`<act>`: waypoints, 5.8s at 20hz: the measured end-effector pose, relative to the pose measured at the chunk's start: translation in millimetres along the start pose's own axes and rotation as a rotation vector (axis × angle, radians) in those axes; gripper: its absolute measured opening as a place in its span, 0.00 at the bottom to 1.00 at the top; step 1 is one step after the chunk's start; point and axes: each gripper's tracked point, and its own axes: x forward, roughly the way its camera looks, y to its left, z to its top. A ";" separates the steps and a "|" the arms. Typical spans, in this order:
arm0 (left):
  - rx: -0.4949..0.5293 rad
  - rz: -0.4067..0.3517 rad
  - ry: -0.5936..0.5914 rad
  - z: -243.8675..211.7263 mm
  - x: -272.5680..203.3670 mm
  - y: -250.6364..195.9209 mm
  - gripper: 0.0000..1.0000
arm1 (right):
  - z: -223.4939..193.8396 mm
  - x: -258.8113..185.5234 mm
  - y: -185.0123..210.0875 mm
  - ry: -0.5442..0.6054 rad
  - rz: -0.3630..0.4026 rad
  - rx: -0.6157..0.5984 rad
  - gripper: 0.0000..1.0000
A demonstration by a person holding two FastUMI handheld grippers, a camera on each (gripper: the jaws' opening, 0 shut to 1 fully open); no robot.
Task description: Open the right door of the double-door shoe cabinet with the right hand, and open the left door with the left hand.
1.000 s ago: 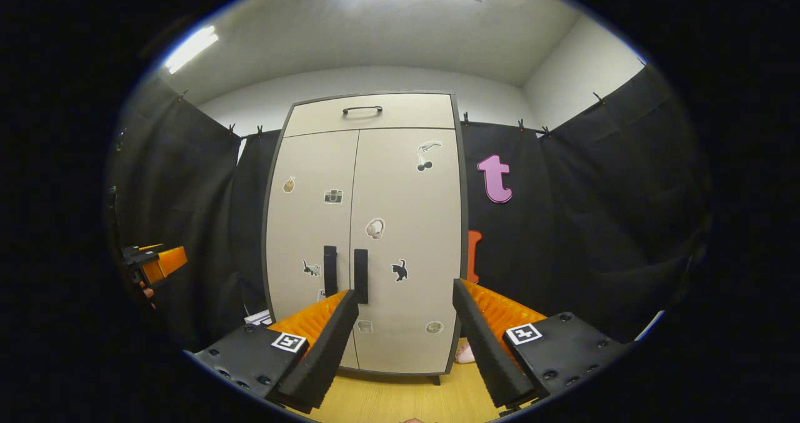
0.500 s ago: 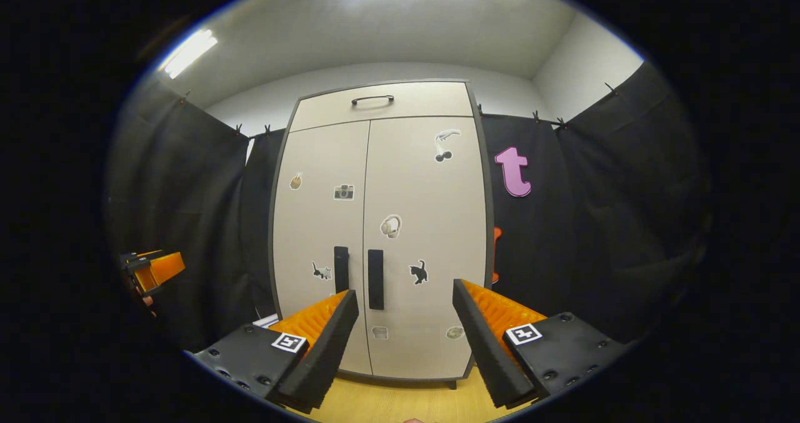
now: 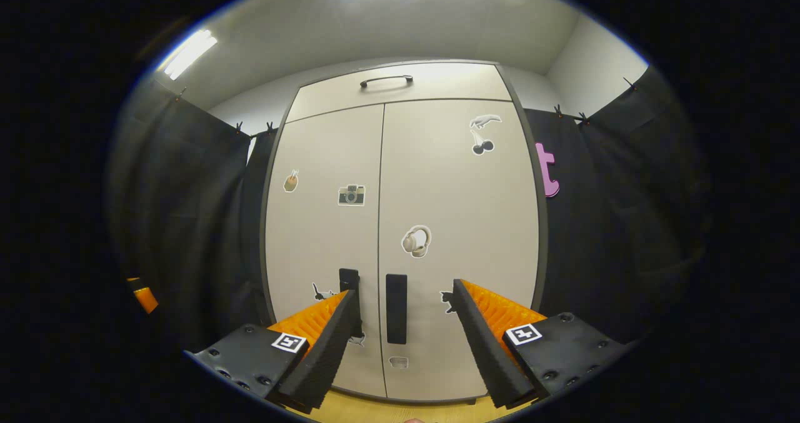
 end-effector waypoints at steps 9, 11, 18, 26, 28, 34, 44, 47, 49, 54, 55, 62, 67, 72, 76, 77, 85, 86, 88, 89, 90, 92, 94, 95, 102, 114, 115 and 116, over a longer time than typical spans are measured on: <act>0.001 0.041 -0.011 2.9 -1.1 21.0 0.94 | -35.5 81.9 -6.3 0.066 -0.078 0.033 1.00; 0.011 0.053 -0.017 3.2 -1.1 26.0 0.94 | -41.0 93.1 -8.6 0.079 -0.092 0.013 1.00; 0.011 0.064 -0.004 -6.2 3.1 29.7 0.94 | -61.6 118.9 -9.8 0.105 -0.126 -0.028 0.93; 0.002 0.062 0.009 -16.5 12.0 31.1 0.94 | -60.4 119.3 -13.8 0.074 -0.164 -0.030 0.93; -0.002 0.054 0.007 -17.1 11.8 30.2 0.94 | -61.0 120.9 -8.0 0.074 -0.156 -0.035 0.86; -0.002 0.053 -0.003 -15.9 9.9 36.2 0.94 | -66.2 120.2 7.1 0.099 -0.116 -0.001 0.37; 0.011 0.043 0.003 -20.0 2.8 33.1 0.95 | -67.4 96.9 8.5 0.128 -0.025 0.029 0.23; 0.017 0.032 0.002 -19.2 -0.2 29.0 0.95 | -63.3 66.1 5.5 0.146 0.042 0.062 0.23; 0.018 0.020 0.006 -20.0 -0.9 24.5 0.95 | -60.9 44.8 1.0 0.147 0.079 0.078 0.23; 0.001 -0.013 0.012 -22.1 -4.0 2.0 0.94 | -54.7 6.4 -15.5 0.134 0.090 0.020 0.22; 0.001 -0.017 0.011 -22.2 -4.9 -2.0 0.95 | -53.9 0.4 -18.2 0.135 0.093 0.017 0.23; 0.001 -0.032 0.007 -23.9 -4.9 -14.7 0.95 | -46.7 -39.7 -48.3 0.134 0.091 -0.020 0.23; -0.013 -0.064 0.021 -31.8 1.2 -30.4 0.94 | -41.5 -67.2 -79.2 0.131 0.070 -0.002 0.22; -0.024 -0.105 0.029 -35.5 3.3 -49.2 0.91 | -37.7 -83.2 -106.7 0.130 0.017 -0.033 0.22; -0.026 -0.125 0.037 -39.7 1.9 -56.9 0.91 | -36.4 -90.0 -120.7 0.117 -0.020 -0.014 0.21; -0.022 -0.123 0.038 -40.6 1.1 -55.8 0.95 | -36.2 -91.9 -123.2 0.114 -0.028 -0.015 0.21; -0.018 -0.106 0.037 -40.2 0.2 -51.4 0.94 | -38.3 -106.1 -166.0 0.114 -0.179 -0.100 0.20; -0.020 -0.109 0.037 -40.3 -0.1 -52.8 0.94 | -38.7 -107.3 -171.5 0.117 -0.195 -0.111 0.20; -0.026 -0.123 0.045 -42.5 0.0 -57.3 0.95 | -36.7 -107.9 -178.7 0.119 -0.210 -0.097 0.19; -0.028 -0.128 0.046 -43.2 -0.4 -58.7 0.95 | -37.2 -107.9 -180.9 0.120 -0.209 -0.082 0.18; -0.029 -0.130 0.046 -42.8 -1.0 -58.6 0.95 | -37.0 -108.4 -183.0 0.121 -0.207 -0.071 0.16; -0.027 -0.132 0.045 -43.5 -1.9 -58.7 0.94 | -36.6 -108.7 -189.1 0.122 -0.204 -0.057 0.15; -0.026 -0.130 0.045 -44.0 -2.7 -57.4 0.94 | -36.0 -109.5 -199.0 0.121 -0.216 -0.047 0.13; -0.028 -0.126 0.044 -43.6 -3.0 -55.3 0.94 | -36.4 -111.0 -202.8 0.120 -0.216 -0.032 0.13; -0.029 -0.122 0.042 -41.7 -3.8 -52.1 0.94 | -38.6 -112.1 -206.2 0.130 -0.157 0.000 0.13; -0.084 -0.269 0.072 -38.2 38.4 -102.3 0.94 | -18.8 -196.1 -186.1 0.066 -0.224 0.001 0.14; -0.097 -0.293 0.081 -40.1 48.0 -115.2 0.94 | -19.1 -204.1 -182.3 0.070 -0.233 -0.015 0.13; -0.105 -0.321 0.090 -41.2 57.8 -128.4 0.94 | -18.6 -211.5 -181.0 0.065 -0.249 -0.034 0.13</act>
